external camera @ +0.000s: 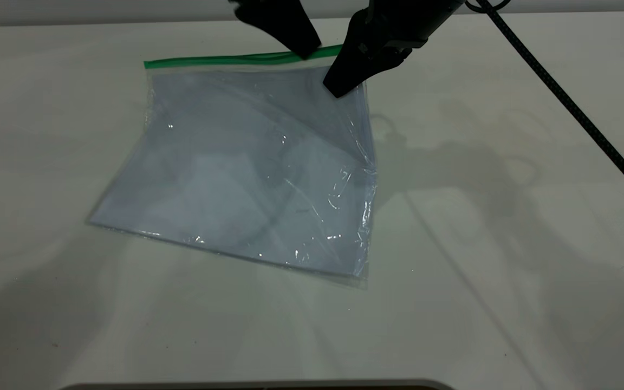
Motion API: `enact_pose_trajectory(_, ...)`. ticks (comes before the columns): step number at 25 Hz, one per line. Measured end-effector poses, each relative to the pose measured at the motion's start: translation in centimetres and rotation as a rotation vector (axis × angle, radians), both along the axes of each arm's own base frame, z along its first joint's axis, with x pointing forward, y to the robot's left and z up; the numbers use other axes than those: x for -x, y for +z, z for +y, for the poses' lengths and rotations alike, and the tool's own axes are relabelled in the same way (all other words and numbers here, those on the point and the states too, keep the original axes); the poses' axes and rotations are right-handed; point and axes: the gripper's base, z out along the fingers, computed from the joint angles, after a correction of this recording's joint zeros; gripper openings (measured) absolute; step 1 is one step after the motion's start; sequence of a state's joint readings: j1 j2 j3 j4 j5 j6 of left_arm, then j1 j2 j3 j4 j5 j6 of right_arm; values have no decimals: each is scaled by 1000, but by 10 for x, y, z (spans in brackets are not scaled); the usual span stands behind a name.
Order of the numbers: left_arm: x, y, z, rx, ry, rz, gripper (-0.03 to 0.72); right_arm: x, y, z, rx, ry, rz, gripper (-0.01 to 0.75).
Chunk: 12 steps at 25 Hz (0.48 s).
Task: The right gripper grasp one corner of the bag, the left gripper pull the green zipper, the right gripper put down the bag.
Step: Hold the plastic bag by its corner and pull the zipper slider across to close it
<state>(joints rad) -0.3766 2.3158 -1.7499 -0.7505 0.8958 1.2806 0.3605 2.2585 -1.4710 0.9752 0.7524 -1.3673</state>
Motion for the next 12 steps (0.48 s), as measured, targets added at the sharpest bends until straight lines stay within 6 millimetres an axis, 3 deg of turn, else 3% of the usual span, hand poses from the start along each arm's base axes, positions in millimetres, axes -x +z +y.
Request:
enact_pose_trajectory(6,1,-5,-10,-4,2,-30,528,0,0,0,2,2,2,34)
enact_pose_trajectory(12,-1,-9,-10,-6,14,-37,450,1,0,0,1,3,5,34)
